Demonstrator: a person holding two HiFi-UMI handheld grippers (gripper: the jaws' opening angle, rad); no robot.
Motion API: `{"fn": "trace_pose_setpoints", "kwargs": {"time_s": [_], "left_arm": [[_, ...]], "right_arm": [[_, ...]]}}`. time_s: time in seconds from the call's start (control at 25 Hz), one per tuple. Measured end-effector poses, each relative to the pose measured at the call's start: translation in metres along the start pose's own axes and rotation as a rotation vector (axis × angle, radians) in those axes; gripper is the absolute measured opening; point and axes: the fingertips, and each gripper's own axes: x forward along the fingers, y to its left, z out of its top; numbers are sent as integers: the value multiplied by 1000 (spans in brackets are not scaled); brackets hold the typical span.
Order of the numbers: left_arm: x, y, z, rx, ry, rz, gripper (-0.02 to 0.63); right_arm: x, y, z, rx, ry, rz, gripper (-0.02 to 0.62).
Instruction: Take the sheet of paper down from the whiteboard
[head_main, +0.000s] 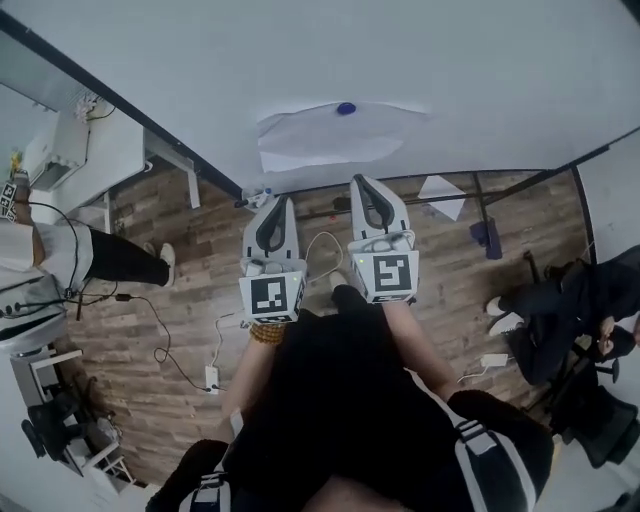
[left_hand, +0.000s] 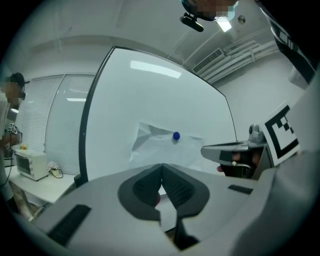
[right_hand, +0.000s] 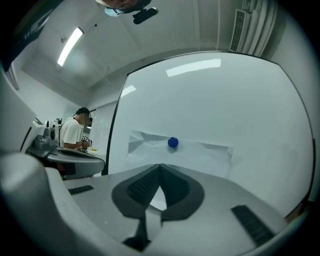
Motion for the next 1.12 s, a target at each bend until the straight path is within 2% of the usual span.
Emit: {"fn": "trace_pose_setpoints", "kwargs": {"time_s": [0.2, 0.4, 0.52, 0.8, 1.12], "left_arm": [[5, 9, -16, -18, 43, 75, 11], [13, 26, 3, 21, -13, 111, 11], [23, 34, 11, 38, -52, 94, 11], [34, 43, 16, 37, -71, 30, 12], [46, 58, 40, 51, -114, -14, 12]], "right_arm": [[24, -6, -14, -2, 12, 48, 0], [35, -7, 1, -34, -41, 59, 0], [38, -7, 8, -37, -70, 42, 0], [42, -1, 20, -56, -115, -7, 0], [48, -12, 39, -76, -148, -109, 0]]}}
